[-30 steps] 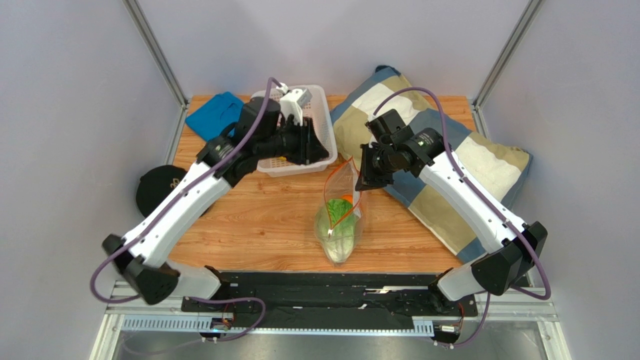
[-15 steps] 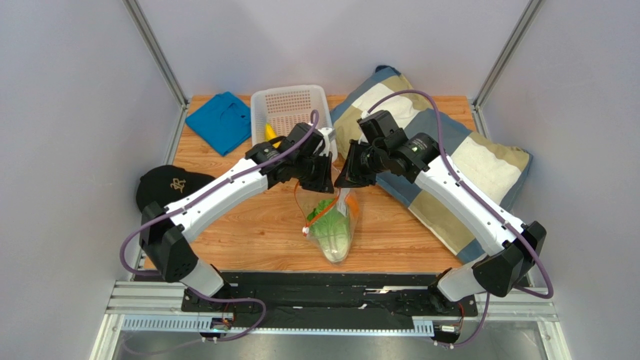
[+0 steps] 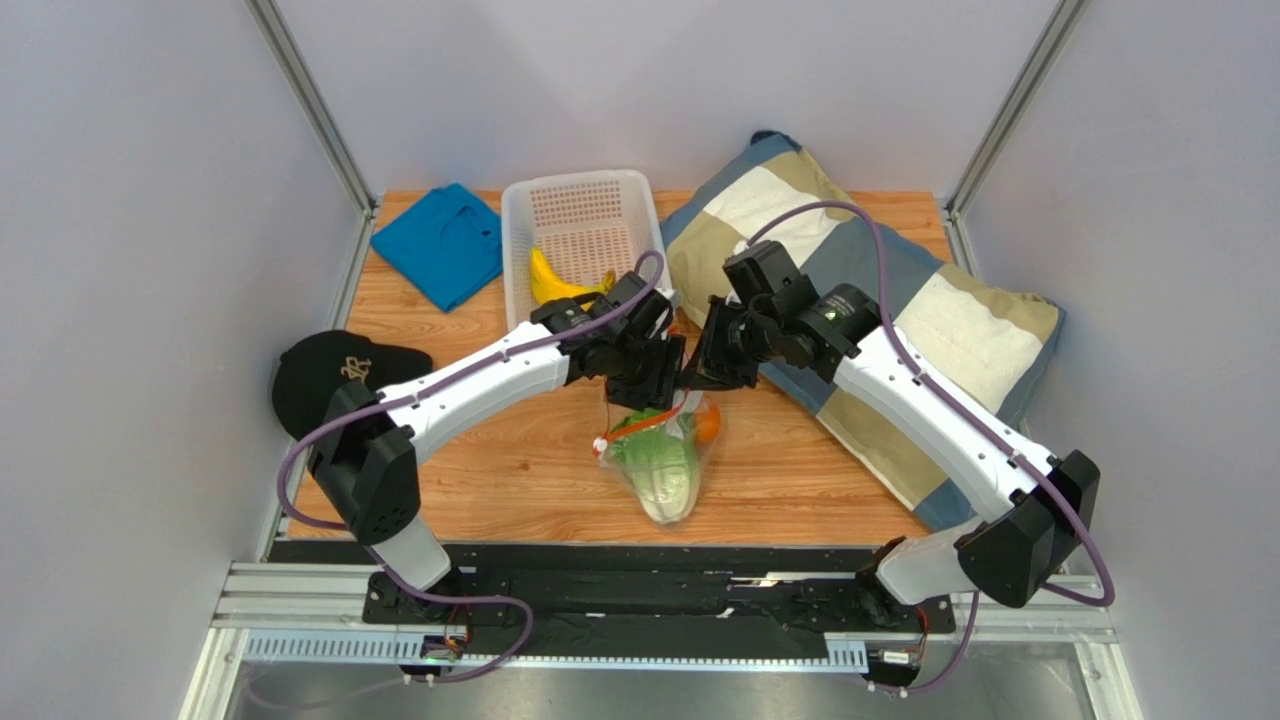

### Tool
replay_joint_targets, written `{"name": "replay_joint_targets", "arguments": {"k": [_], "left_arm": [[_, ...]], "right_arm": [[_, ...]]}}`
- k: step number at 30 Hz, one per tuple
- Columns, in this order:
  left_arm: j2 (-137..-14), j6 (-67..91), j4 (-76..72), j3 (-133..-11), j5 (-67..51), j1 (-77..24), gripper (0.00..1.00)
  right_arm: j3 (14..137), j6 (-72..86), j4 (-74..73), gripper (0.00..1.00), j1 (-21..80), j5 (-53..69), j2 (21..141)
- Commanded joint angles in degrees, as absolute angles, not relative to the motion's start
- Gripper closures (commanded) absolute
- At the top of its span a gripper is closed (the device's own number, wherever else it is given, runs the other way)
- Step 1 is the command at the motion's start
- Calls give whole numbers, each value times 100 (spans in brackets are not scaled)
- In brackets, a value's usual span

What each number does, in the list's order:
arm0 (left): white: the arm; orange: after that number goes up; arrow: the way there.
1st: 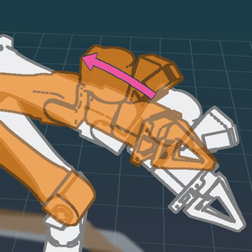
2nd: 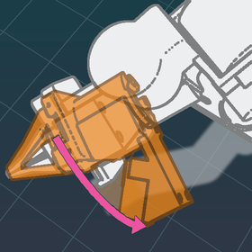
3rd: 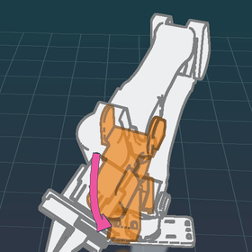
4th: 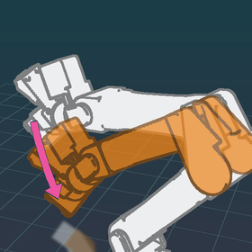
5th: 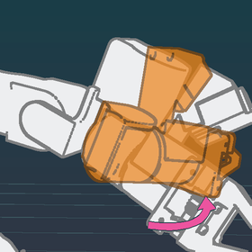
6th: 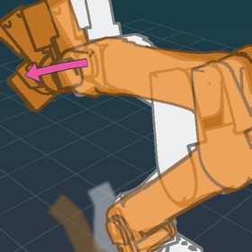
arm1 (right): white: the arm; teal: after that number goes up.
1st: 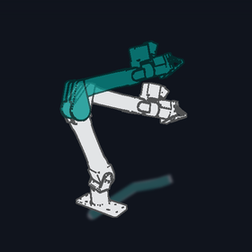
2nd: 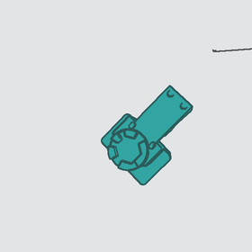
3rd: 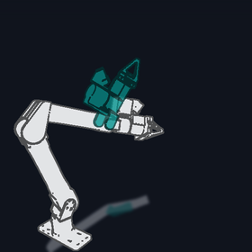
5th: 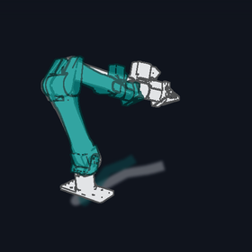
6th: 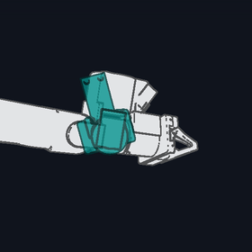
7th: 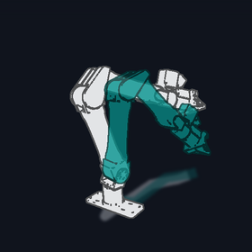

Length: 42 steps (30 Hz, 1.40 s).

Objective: Open the zip-top bag and remove the fake food

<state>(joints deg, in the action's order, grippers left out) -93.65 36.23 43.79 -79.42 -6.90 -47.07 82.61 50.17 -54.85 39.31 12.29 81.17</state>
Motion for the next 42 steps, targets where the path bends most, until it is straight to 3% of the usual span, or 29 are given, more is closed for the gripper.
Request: {"name": "replay_joint_targets", "arguments": {"k": [1,7,13,18,19,20,22,23,25,26,29,37,38,40,42], "left_arm": [[-9632,3797,4096,-7849,-711,-4886,36],[-9879,3885,4061,-7647,-704,-5062,31],[-9940,3736,4078,-7339,-343,-5097,37],[-10107,3770,3693,-7058,-543,-5150,32],[-10177,3788,3639,-7032,-588,-5150,35],[-10178,3753,3595,-7040,-589,-5150,51],[-10082,3665,3533,-7066,-466,-5150,64],[-10011,3552,3568,-7093,-405,-5150,76],[-9723,3420,3603,-7137,-256,-5150,84],[-9625,3297,3621,-7163,-194,-5150,93],[-9291,3103,3753,-7391,-132,-5150,100],[-8255,3066,3577,-7725,-624,-5150,100],[-8201,3154,3551,-7760,-581,-5150,100],[-8191,3426,3612,-7874,-458,-5124,100],[-8270,3472,3700,-7945,-222,-5115,100]], "right_arm": [[7946,5168,-5177,100,3964,1292,7770],[7822,5063,-5247,100,3955,1169,7646],[7656,5019,-5282,100,3955,1152,7568],[7488,5027,-5273,100,3955,1125,7471],[7480,5019,-5273,100,3964,1125,7462],[7471,5010,-5282,100,3964,1108,7462],[7453,4949,-5308,100,3964,1020,7444],[7444,4931,-5343,100,3955,1002,7436],[7427,4852,-5370,100,3964,941,7427],[7409,4817,-5388,100,3964,914,7418],[7418,4581,-5431,100,3964,809,7409],[7857,3499,-5678,100,3990,940,7558],[7901,3428,-5686,90,3990,1010,7559],[7901,3401,-5722,86,3990,1072,7515],[7927,3593,-5739,64,3982,1151,7471]]}}
